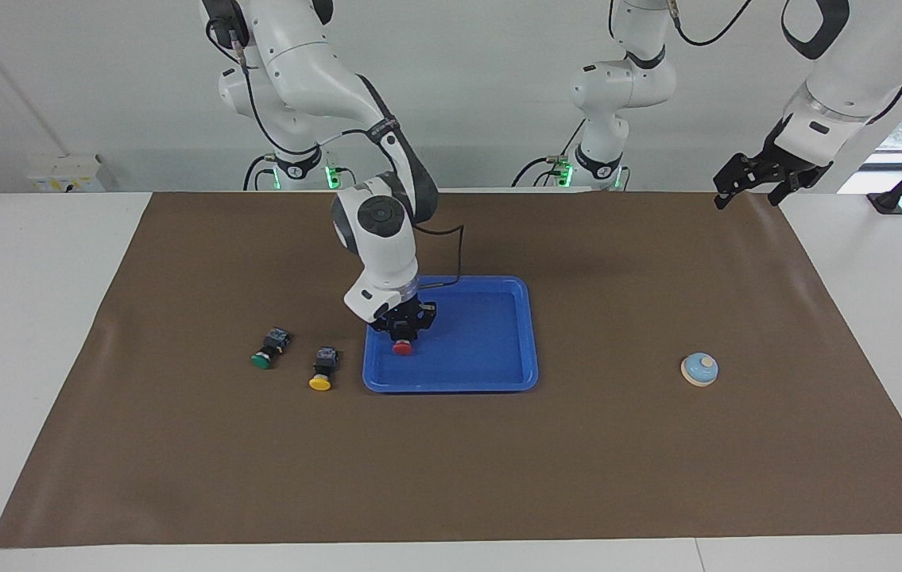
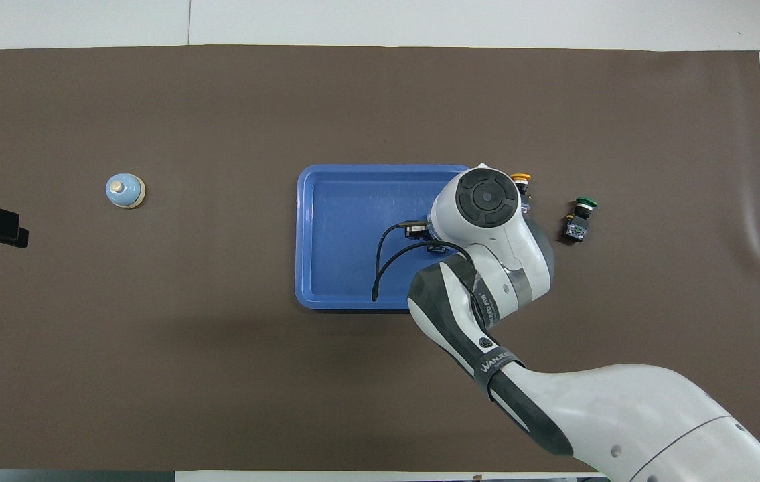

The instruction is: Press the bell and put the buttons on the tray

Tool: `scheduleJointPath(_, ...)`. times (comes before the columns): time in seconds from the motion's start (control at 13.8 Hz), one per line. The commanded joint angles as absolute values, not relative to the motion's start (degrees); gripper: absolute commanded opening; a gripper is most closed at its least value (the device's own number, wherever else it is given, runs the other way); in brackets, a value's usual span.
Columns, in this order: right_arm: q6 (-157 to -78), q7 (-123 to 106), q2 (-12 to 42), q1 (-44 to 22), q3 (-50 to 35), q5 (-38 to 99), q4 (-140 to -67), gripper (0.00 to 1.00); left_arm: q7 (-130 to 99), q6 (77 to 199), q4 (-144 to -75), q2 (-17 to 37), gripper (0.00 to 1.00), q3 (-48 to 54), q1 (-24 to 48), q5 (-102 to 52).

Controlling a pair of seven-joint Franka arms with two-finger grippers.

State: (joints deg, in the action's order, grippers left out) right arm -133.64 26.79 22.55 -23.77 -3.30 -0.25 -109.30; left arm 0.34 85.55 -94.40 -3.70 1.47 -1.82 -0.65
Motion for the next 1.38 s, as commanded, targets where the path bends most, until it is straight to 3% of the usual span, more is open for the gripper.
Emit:
scheduleJointPath(0.0, -134.39, 27.60, 22.15, -23.56, -3.34, 0.53, -110.21, 0.13, -0.09, 85.17, -95.45, -4.92, 1.00, 1.32, -1.76, -0.79)
scheduleJointPath(0.07, -134.38, 28.38, 22.15, -23.55, -3.34, 0.53, -110.21, 0.60, -0.09, 85.17, -95.45, -4.92, 1.00, 1.32, -1.76, -0.79)
scheduleJointPath(0.15, -134.38, 30.04, 22.15, -23.64, -3.34, 0.44, -110.04, 0.92, -0.17, 85.17, -95.45, -4.92, 1.00, 1.32, -1.76, -0.79)
scheduleJointPath(0.22, -134.04, 31.71, 22.15, -23.73, -3.34, 0.44, -109.52, 1.00, -0.09, 85.17, -95.45, -4.92, 1.00, 1.32, -1.76, -0.79)
scheduleJointPath(0.65, -123.85, 32.96, 17.42, -19.79, -2.81, 0.53, -104.42, 1.00, -0.09, 85.17, -95.45, -4.92, 1.00, 1.32, -1.76, -0.79)
scheduleJointPath(0.94, -121.03, 31.21, 13.54, -12.24, -2.72, 0.35, -104.41, 1.00, -0.09, 85.17, -95.45, -4.92, 1.00, 1.32, -1.76, -0.79)
scheduleJointPath(1.31, -121.11, 27.00, 13.27, -5.37, -2.46, -0.44, -105.81, 1.00, -0.09, 85.17, -95.45, -4.92, 1.00, 1.32, -1.76, -0.79)
